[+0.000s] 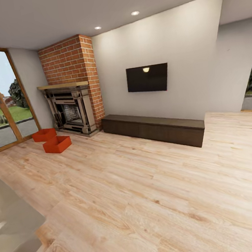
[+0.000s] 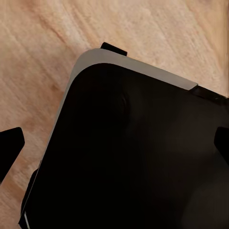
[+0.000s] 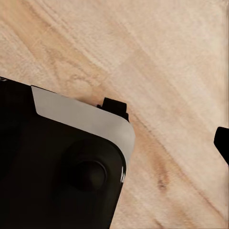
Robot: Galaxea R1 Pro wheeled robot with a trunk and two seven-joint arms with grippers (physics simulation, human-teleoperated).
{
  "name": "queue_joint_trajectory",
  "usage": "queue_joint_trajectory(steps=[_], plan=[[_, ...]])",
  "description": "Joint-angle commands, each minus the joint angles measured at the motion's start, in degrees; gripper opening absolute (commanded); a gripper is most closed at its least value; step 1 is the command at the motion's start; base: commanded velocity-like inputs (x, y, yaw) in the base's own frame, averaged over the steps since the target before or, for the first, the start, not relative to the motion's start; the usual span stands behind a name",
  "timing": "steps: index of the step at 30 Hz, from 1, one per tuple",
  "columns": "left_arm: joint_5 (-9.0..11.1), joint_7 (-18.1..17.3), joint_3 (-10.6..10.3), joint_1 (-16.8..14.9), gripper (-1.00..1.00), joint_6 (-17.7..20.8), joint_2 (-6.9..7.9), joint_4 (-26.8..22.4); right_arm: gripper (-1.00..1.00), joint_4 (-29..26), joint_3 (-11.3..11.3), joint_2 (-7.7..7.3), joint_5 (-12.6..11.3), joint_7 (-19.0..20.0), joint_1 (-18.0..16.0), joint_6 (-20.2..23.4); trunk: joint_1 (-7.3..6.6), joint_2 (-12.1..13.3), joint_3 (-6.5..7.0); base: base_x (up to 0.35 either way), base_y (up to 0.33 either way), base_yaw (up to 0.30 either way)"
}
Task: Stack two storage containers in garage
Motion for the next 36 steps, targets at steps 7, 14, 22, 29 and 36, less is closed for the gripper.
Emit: queue_joint_trajectory(steps=[7, 14, 22, 29, 36], plan=[[0.2, 0.0, 0.0, 0.0, 1.0, -0.2, -0.04, -0.1, 1.0, 0.2, 0.4, -0.22, -0.5, 0.3, -0.1, -0.3, 0.03, 0.0, -0.05, 0.325, 0.0, 0.003], [0.2, 0.0, 0.0, 0.0, 1.0, -0.2, -0.04, -0.1, 1.0, 0.2, 0.5, -0.3, -0.4, 0.2, -0.1, -0.3, 0.03, 0.0, -0.05, 0.325, 0.0, 0.0], [0.2, 0.1, 0.0, 0.0, 1.0, -0.1, -0.01, -0.1, 1.0, 0.2, 0.6, -0.15, -0.3, 0.2, -0.1, -0.2, 0.03, 0.0, -0.05, 0.325, 0.0, 0.0], [0.2, 0.1, 0.0, 0.0, 1.0, -0.1, -0.03, -0.1, 1.0, 0.2, 0.7, -0.12, -0.2, 0.2, -0.1, -0.3, 0.03, 0.0, -0.05, 0.325, 0.0, 0.0], [0.2, 0.0, 0.0, 0.0, 1.0, -0.1, 0.01, -0.1, 1.0, 0.2, 0.5, -0.05, -0.2, 0.2, -0.1, -0.3, 0.03, 0.0, -0.05, 0.325, 0.0, 0.0]])
